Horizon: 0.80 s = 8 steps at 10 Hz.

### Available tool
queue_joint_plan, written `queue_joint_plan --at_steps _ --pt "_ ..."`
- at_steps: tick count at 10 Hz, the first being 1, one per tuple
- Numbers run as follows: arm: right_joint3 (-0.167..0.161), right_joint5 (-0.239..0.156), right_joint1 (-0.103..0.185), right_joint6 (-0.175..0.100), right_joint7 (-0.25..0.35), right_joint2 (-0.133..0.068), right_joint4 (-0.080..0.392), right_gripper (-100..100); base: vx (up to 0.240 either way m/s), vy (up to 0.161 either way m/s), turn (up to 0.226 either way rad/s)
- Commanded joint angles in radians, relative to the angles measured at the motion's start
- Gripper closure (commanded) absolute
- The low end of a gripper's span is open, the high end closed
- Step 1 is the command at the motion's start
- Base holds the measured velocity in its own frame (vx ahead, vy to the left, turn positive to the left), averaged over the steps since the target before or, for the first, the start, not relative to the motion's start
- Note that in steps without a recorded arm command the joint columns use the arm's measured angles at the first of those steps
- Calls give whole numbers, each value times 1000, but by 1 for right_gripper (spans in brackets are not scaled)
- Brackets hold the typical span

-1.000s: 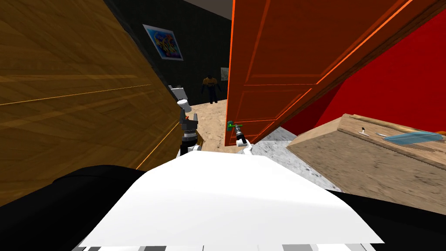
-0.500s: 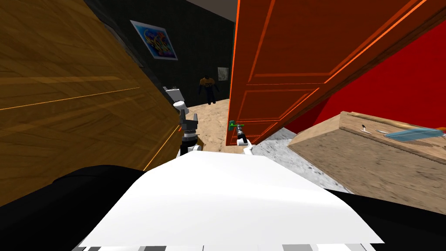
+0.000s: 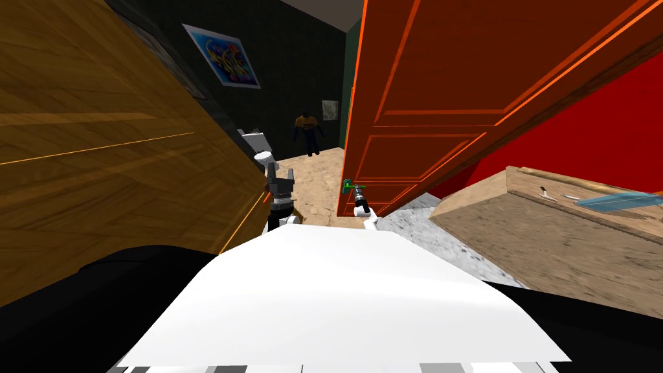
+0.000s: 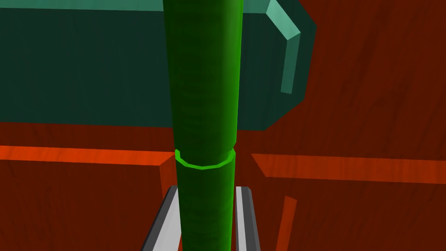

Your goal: Push the door open

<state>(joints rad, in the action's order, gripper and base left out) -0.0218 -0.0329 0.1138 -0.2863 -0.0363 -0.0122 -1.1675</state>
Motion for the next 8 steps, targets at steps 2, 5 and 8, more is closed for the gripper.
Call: queue_joint_plan --at_steps 2,5,8 --pt "34 -1 10 -3 -16 -11 0 100 154 84 -69" --pt "63 -2 10 -3 -29 -4 -2 100 176 105 -63" --pt "96 -3 9 -2 -44 22 -4 100 169 103 -84"
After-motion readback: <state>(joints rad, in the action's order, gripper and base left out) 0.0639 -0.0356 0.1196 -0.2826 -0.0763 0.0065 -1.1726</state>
